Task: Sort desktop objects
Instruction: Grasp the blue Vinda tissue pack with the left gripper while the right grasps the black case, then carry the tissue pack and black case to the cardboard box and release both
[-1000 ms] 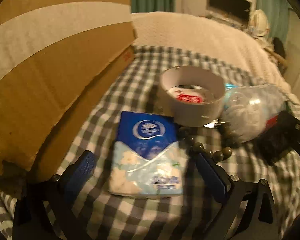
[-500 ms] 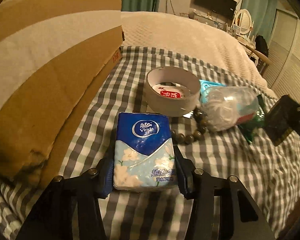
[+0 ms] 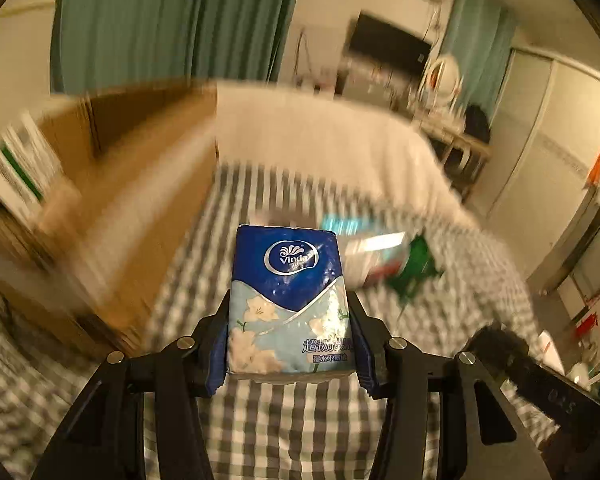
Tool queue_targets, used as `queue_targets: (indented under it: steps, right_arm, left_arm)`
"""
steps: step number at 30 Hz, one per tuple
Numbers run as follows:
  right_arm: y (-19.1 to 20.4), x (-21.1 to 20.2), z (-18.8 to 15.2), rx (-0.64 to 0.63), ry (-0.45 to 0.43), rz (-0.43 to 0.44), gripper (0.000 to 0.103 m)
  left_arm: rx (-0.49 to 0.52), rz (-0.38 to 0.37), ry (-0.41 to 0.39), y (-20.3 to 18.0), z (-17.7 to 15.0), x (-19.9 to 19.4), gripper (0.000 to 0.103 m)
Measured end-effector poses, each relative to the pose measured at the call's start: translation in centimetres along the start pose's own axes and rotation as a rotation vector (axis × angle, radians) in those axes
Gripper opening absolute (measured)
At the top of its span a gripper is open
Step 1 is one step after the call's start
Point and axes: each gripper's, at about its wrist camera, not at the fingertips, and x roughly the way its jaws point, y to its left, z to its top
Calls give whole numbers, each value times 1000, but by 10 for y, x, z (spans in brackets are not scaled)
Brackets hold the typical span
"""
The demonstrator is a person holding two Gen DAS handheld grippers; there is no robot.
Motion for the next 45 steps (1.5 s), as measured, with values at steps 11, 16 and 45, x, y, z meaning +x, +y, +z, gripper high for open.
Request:
queue_targets:
  steps: [11, 16, 45]
  right_arm:
    - [139, -108, 57, -144, -137, 167, 58]
    - [230, -102, 84, -272, -144, 267, 58]
    - [163, -95, 120, -310, -295, 142, 91]
  left_arm:
    - [-75, -72, -108, 85, 117, -100, 52]
    - [-19, -11, -93, 134, 147, -94, 52]
    - [91, 40, -37, 47, 111, -57, 103]
